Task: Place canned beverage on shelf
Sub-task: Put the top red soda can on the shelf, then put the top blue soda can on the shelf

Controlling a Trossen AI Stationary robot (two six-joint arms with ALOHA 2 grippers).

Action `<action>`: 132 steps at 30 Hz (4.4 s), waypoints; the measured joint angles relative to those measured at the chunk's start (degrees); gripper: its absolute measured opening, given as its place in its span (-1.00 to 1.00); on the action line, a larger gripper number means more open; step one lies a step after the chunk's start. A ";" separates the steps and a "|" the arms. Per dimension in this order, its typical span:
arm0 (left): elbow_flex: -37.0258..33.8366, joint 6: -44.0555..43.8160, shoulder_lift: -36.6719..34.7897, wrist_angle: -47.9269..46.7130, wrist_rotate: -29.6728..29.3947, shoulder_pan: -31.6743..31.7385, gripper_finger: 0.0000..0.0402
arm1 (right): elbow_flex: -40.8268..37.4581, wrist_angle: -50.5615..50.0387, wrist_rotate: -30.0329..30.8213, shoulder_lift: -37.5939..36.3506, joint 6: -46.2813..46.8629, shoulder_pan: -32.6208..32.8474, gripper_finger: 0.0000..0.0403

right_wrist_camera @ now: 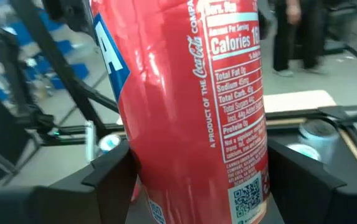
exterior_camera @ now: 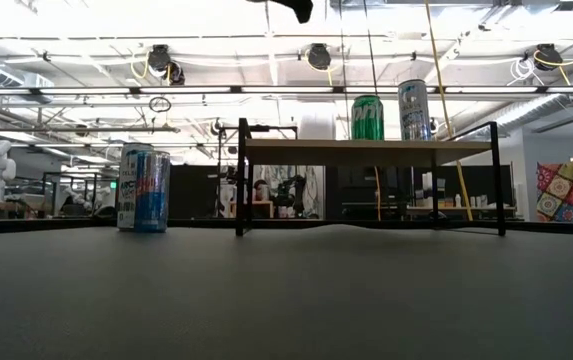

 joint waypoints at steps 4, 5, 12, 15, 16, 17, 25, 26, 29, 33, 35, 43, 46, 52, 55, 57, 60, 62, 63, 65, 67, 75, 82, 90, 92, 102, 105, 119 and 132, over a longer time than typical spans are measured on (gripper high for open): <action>0.01 2.39 2.36 4.14 1.58 0.02 0.97 | 0.00 1.99 -1.33 0.03 0.42 -0.08 0.44; -0.03 2.84 2.77 4.73 1.60 0.02 0.97 | 0.00 2.31 -1.36 0.03 0.57 -0.08 0.44; -0.04 5.44 2.70 7.24 1.76 0.02 0.87 | 0.00 2.17 -1.31 0.03 1.25 -0.08 0.44; -0.04 5.70 1.88 7.25 1.96 0.02 0.75 | 0.04 2.20 -1.27 0.03 1.30 -0.08 0.44; -0.04 6.18 1.68 7.26 1.96 0.02 0.71 | 0.04 2.20 -1.20 0.03 1.33 -0.08 0.44; -0.04 6.54 1.60 7.29 1.98 0.02 0.67 | 0.04 2.19 -1.13 0.03 1.34 -0.08 0.44; -0.06 7.04 1.23 6.68 1.98 0.06 0.43 | 0.11 2.07 -1.09 0.03 1.56 -0.10 0.44; -0.06 7.02 1.23 6.65 1.92 0.06 0.42 | 0.11 2.02 -1.07 0.03 1.52 -0.10 0.44; -0.06 6.94 1.25 6.27 1.84 0.18 0.41 | 0.12 0.67 -0.75 0.03 1.36 -0.10 0.46; -0.12 6.33 1.31 4.60 2.72 1.61 0.41 | 0.22 -3.70 0.60 -0.76 0.90 -0.29 0.60; -0.15 6.01 1.78 4.09 2.73 2.56 0.40 | 0.22 -6.90 3.97 -2.19 1.71 -0.41 0.68; -0.15 6.78 5.50 3.11 3.14 7.34 0.40 | 0.17 -19.74 25.24 -10.01 0.57 -0.39 0.75; -0.13 8.18 7.71 5.94 5.48 9.49 0.40 | 0.15 -24.21 33.15 -12.35 2.30 -0.39 0.75; -0.10 11.43 15.23 11.51 9.40 14.67 0.40 | 0.15 -30.06 38.10 -16.42 6.47 -0.41 0.75; -0.10 11.67 19.50 15.33 10.99 17.72 0.40 | 0.13 -32.65 38.14 -17.74 8.69 -0.41 0.75; -0.10 12.73 22.46 17.18 10.99 19.42 0.40 | 0.15 -34.82 38.87 -18.62 9.78 -0.41 0.75; -0.10 14.26 26.74 20.09 11.68 21.36 0.40 | 0.13 -38.50 41.01 -19.70 11.19 -0.38 0.75; -0.10 14.41 29.09 22.63 13.27 22.48 0.40 | 0.13 -40.46 41.32 -20.09 12.31 -0.39 0.75; -0.10 14.41 30.10 23.84 14.50 22.89 0.40 | 0.11 -41.23 41.44 -20.35 12.80 -0.39 0.75; -0.10 14.50 31.91 26.33 16.11 23.52 0.40 | 0.09 -42.31 42.54 -20.70 13.38 -0.39 0.75; -0.10 15.30 32.96 27.39 16.54 23.83 0.40 | 0.09 -43.38 42.63 -21.04 14.09 -0.39 0.75; -0.08 20.43 33.75 27.59 16.33 25.02 0.40 | 0.09 -45.59 44.17 -21.32 15.59 -0.39 0.75; 0.01 20.99 33.64 22.38 16.26 27.85 0.40 | 0.09 -45.53 45.63 -21.28 15.61 -0.39 0.75; 0.12 21.20 32.22 18.23 16.85 30.61 0.40 | 0.09 -45.51 45.88 -21.25 15.64 -0.50 0.75; 0.12 21.48 31.62 16.83 17.33 31.30 0.40 | 0.09 -45.51 45.90 -21.25 15.73 -0.52 0.75; 0.09 20.28 29.75 11.77 20.66 32.63 0.41 | 0.09 -45.31 46.99 -20.91 16.03 -0.52 0.75; 0.08 20.06 29.65 11.97 20.67 32.61 0.42 | 0.09 -44.87 46.97 -20.53 16.04 -0.52 0.75; -0.10 19.98 28.29 11.93 18.45 32.78 0.79 | 0.04 -41.48 46.91 -19.51 15.63 -0.52 0.75; -0.04 20.03 17.99 8.72 17.43 34.31 0.95 | 0.04 -38.93 46.90 -19.48 15.37 -0.52 0.75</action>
